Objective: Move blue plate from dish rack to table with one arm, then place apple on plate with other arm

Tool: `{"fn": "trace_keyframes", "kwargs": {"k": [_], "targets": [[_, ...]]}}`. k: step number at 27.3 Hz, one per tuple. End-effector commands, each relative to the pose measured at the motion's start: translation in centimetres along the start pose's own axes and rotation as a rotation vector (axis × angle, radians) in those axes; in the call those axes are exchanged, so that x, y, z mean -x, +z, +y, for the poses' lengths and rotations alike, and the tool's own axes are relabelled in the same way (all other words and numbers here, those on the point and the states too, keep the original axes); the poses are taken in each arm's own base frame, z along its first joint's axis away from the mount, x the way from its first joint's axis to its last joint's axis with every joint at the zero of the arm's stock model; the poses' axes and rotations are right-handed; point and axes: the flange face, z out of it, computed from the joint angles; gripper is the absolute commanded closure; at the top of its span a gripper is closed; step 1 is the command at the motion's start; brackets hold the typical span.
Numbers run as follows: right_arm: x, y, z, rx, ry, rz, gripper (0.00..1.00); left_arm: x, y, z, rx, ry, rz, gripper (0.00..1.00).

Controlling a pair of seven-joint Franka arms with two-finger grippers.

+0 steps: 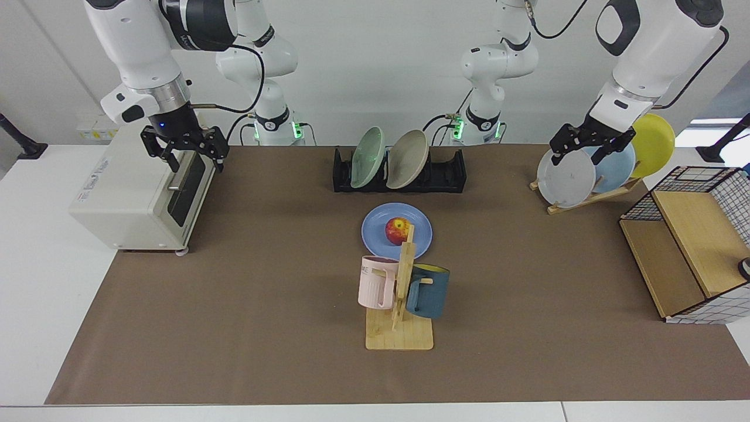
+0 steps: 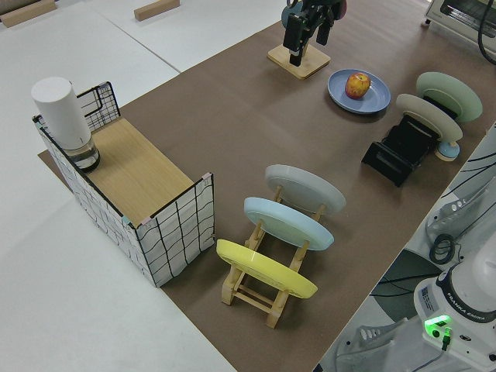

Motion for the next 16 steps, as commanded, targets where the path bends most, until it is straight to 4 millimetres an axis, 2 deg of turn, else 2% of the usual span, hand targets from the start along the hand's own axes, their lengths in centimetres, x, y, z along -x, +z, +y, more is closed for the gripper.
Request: {"fn": "trace_keyframes", "kwargs": {"k": [1,16], "targets": [[0.6,0.0,0.2,-0.004,-0.062,-0.027,0.0,0.2,0.1,0.0,0.002,0.008,0.011,0.0],[1.6,0.0,0.4,-0.017,-0.042,-0.091,0.0,0.0,0.2,0.4,0.002,0.02,0.016,0.0]]}}
